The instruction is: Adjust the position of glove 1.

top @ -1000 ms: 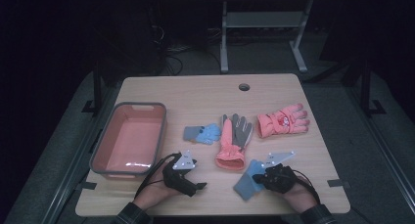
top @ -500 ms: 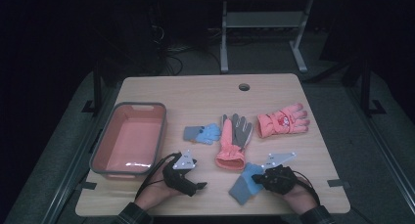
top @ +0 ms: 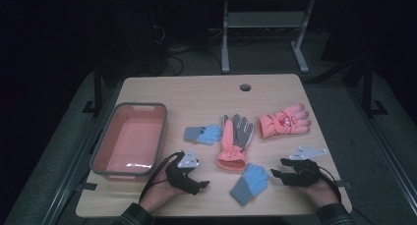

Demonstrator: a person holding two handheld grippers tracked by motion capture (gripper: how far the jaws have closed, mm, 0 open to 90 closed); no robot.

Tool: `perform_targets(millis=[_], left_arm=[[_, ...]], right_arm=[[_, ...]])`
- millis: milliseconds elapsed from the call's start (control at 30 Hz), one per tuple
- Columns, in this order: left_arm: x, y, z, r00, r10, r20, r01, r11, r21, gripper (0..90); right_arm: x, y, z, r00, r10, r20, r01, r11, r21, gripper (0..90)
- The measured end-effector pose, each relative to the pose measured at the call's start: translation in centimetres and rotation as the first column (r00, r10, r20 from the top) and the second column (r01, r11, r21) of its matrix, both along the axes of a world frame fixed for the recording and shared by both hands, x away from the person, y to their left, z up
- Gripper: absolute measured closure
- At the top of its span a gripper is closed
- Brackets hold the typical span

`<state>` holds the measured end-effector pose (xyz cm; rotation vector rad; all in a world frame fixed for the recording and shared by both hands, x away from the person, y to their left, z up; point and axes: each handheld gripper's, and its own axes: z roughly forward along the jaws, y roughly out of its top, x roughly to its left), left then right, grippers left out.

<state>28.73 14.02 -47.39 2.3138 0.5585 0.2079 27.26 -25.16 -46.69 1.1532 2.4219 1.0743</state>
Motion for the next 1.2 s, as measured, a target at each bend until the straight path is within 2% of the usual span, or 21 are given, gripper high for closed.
perform_targets(millis=[33,67,133,233,267,333,367,433,467,500,600,667,700,800,833,1033,1100,1133,1200], left_arm=[[0.1,0.0,0.2,1.0000,-0.006,-0.003,0.006,0.9999,0.014,18.5],[0.1,0.0,0.2,1.0000,-0.006,-0.003,0.006,0.9999,0.014,21.0],[0.2,-0.2,0.5,0.9998,0.004,-0.020,-0.004,0.9999,0.017,23.3],[0.2,-0.4,1.0,0.9995,0.012,-0.031,-0.011,0.9999,0.010,33.8],[0.2,-0.5,1.3,0.9994,0.014,-0.031,-0.014,0.9999,0.007,43.1],[0.1,-0.8,1.7,0.9991,0.024,-0.036,-0.024,0.9997,-0.005,52.6],[0.2,-0.9,2.1,0.9993,0.027,-0.026,-0.027,0.9996,-0.006,52.6],[0.4,-1.2,2.9,0.9983,0.057,-0.012,-0.057,0.9983,-0.007,69.3],[0.4,-1.2,2.9,0.9983,0.057,-0.012,-0.057,0.9983,-0.007,74.3],[0.6,-1.3,3.3,0.9975,0.071,-0.005,-0.071,0.9975,-0.005,74.3],[1.3,-1.7,4.1,0.9946,0.103,0.008,-0.103,0.9947,0.001,88.7],[2.0,-1.9,4.6,0.9905,0.137,0.014,-0.137,0.9906,0.002,89.3],[2.0,-1.9,4.6,0.9905,0.137,0.014,-0.137,0.9906,0.002,89.4],[3.8,-2.0,5.0,0.9799,0.198,0.019,-0.198,0.9801,-0.005,89.4],[3.8,-2.0,5.0,0.9799,0.198,0.019,-0.198,0.9801,-0.005,89.4],[6.9,-2.4,4.4,0.9638,0.264,0.032,-0.265,0.9641,0.016,89.4],[8.2,-2.5,3.9,0.9521,0.305,0.025,-0.305,0.9520,0.022,89.4],[8.2,-2.5,3.9,0.9521,0.305,0.025,-0.305,0.9520,0.022,89.4],[8.9,-2.7,3.2,0.9459,0.324,0.018,-0.324,0.9451,0.040,89.4]], right_arm=[[0.1,-0.3,-0.2,0.9999,-0.016,-0.004,0.016,1.000,0.004,33.7],[0.1,-0.3,-0.2,0.9999,-0.016,-0.004,0.016,1.000,0.004,33.7],[0.4,-0.7,-0.5,0.9989,-0.046,-0.005,0.046,0.999,-0.012,29.2],[0.6,-0.9,-0.9,0.9971,-0.074,0.015,0.075,0.996,-0.048,22.7],[0.8,-1.0,-1.1,0.9964,-0.081,0.025,0.082,0.996,-0.046,17.9],[0.8,-1.0,-1.2,0.9960,-0.085,0.028,0.086,0.995,-0.042,16.2],[0.9,-1.0,-1.3,0.9957,-0.085,0.036,0.086,0.996,-0.038,14.7],[0.9,-1.0,-1.5,0.9956,-0.082,0.045,0.083,0.996,-0.032,13.8],[0.9,-1.0,-1.5,0.9956,-0.082,0.045,0.083,0.996,-0.032,13.8],[0.9,-1.0,-1.5,0.9957,-0.081,0.045,0.083,0.996,-0.033,13.7],[0.9,-1.0,-1.5,0.9957,-0.082,0.044,0.083,0.996,-0.033,13.5],[0.9,-1.0,-1.5,0.9958,-0.080,0.044,0.082,0.996,-0.033,13.5],[0.9,-1.0,-1.5,0.9958,-0.080,0.044,0.081,0.996,-0.033,13.5],[0.9,-1.0,-1.5,0.9959,-0.079,0.044,0.080,0.996,-0.033,13.5],[0.9,-1.0,-1.5,0.9960,-0.078,0.044,0.079,0.996,-0.033,13.5],[0.9,-1.0,-1.5,0.9961,-0.077,0.044,0.078,0.996,-0.033,13.6],[0.9,-1.0,-1.5,0.9961,-0.076,0.044,0.078,0.996,-0.033,13.6],[0.9,-1.0,-1.5,0.9961,-0.076,0.044,0.078,0.996,-0.033,13.6],[0.8,-1.0,-1.5,0.9962,-0.076,0.044,0.077,0.996,-0.033,13.6]])
